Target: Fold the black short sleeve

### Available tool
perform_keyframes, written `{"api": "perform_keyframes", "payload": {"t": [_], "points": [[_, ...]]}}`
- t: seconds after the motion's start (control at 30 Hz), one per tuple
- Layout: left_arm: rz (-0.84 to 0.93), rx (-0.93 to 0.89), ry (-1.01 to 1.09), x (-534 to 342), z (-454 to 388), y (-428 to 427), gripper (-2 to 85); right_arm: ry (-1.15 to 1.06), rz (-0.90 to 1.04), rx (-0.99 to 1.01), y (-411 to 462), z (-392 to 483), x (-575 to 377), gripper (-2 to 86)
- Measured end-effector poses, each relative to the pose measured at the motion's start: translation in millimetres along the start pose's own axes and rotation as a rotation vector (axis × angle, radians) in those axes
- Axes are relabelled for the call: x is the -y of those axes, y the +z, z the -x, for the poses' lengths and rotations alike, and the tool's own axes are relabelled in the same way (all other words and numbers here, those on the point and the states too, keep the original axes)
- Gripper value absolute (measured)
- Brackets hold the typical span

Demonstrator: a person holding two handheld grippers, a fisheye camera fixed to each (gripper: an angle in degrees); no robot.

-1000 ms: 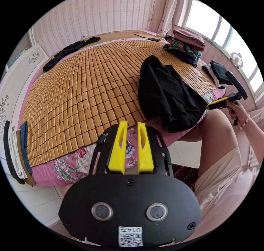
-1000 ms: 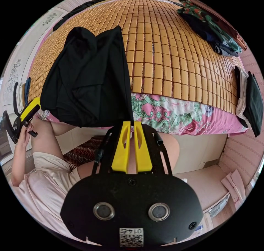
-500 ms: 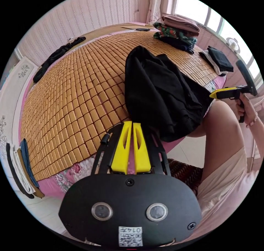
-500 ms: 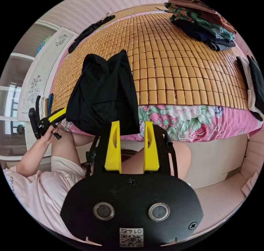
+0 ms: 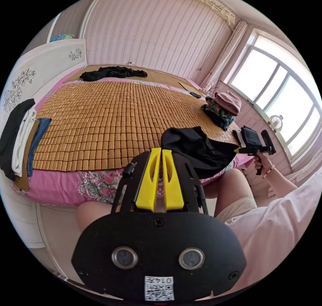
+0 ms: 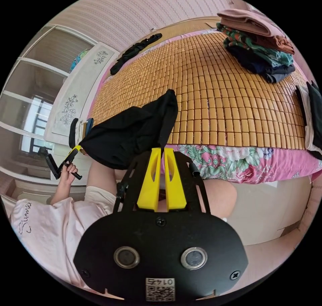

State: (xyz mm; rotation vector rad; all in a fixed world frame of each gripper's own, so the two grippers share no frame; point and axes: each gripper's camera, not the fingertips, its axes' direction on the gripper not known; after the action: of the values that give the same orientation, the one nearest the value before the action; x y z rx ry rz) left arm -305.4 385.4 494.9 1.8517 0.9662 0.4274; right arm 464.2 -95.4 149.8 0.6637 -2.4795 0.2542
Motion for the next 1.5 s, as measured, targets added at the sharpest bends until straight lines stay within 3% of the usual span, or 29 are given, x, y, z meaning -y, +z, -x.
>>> {"api": "perform_keyframes", "payload": {"t": [0.5,0.67,0.87,1.17,1.5], "points": [[-0.493,-0.12,0.019,88,-79,-331,-0.9,-0.25,-0.498,0.282,-265,161,-103,0.6],[-0.507,-0.123,0.024,92,-110,-377,-1.0,-0.293,-0.544,0.316,-307,189,-148,0.6],[-0.67,-0.196,0.082,113,-160,-462,-1.0,-0.376,-0.691,0.377,-379,227,-200,0.6],[-0.876,-0.135,0.254,170,-248,-579,-0.8,-0.623,-0.946,0.336,-517,338,-260,0.6],[-0.968,-0.129,0.367,195,-281,-634,-0.9,-0.75,-0.93,0.285,-577,398,-273,0.6]]}}
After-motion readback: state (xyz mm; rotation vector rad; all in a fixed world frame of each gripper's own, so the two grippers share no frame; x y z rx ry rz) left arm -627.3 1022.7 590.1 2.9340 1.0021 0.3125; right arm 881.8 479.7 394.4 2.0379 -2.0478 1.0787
